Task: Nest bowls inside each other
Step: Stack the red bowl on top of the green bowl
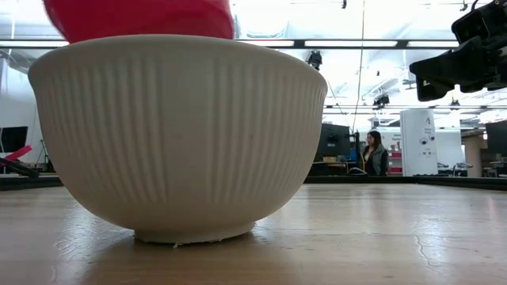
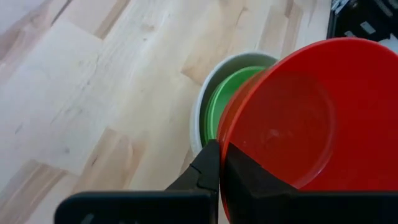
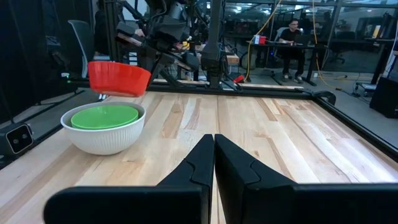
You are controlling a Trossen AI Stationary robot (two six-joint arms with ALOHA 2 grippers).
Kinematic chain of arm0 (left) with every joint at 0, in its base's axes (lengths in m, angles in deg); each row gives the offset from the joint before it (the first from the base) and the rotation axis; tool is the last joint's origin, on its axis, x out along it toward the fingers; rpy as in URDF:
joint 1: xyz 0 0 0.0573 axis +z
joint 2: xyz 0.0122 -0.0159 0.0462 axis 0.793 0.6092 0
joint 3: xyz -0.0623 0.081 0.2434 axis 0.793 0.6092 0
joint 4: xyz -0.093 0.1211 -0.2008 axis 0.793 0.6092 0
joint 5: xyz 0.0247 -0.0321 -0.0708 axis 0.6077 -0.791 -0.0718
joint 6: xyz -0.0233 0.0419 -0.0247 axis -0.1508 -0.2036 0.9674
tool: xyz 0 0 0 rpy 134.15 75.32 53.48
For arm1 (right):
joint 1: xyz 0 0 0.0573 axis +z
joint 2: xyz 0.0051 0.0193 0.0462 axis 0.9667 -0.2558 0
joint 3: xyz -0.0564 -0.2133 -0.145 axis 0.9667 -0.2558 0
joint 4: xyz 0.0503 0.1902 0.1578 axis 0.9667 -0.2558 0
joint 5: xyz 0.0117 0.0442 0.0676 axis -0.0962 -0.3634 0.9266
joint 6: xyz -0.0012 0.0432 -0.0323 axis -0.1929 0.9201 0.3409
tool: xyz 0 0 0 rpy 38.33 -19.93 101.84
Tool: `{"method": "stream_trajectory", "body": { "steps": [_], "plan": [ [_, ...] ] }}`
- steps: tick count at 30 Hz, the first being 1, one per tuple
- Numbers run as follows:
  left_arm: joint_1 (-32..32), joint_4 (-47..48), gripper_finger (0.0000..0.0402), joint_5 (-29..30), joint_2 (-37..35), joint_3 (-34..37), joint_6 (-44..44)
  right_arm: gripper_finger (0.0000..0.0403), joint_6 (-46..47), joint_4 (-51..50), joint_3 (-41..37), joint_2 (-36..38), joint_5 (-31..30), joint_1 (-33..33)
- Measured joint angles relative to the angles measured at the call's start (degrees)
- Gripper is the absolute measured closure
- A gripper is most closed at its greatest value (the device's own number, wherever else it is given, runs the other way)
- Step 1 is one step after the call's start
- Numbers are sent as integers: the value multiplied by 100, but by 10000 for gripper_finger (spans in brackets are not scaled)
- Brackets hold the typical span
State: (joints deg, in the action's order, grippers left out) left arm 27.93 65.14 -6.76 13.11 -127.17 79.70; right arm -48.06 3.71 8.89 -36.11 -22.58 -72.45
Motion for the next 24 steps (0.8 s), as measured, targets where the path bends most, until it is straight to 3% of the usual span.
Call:
{"method": "stream_trajectory", "body": {
  "steps": [10,24],
  "plan": [
    [144,-210,394,-95,73,-21,-105,394,0,-2,0,0,0,1],
    [171,860,394,-402,1269,-1440,-728,394,1,0,1,0,0,0]
  ]
}}
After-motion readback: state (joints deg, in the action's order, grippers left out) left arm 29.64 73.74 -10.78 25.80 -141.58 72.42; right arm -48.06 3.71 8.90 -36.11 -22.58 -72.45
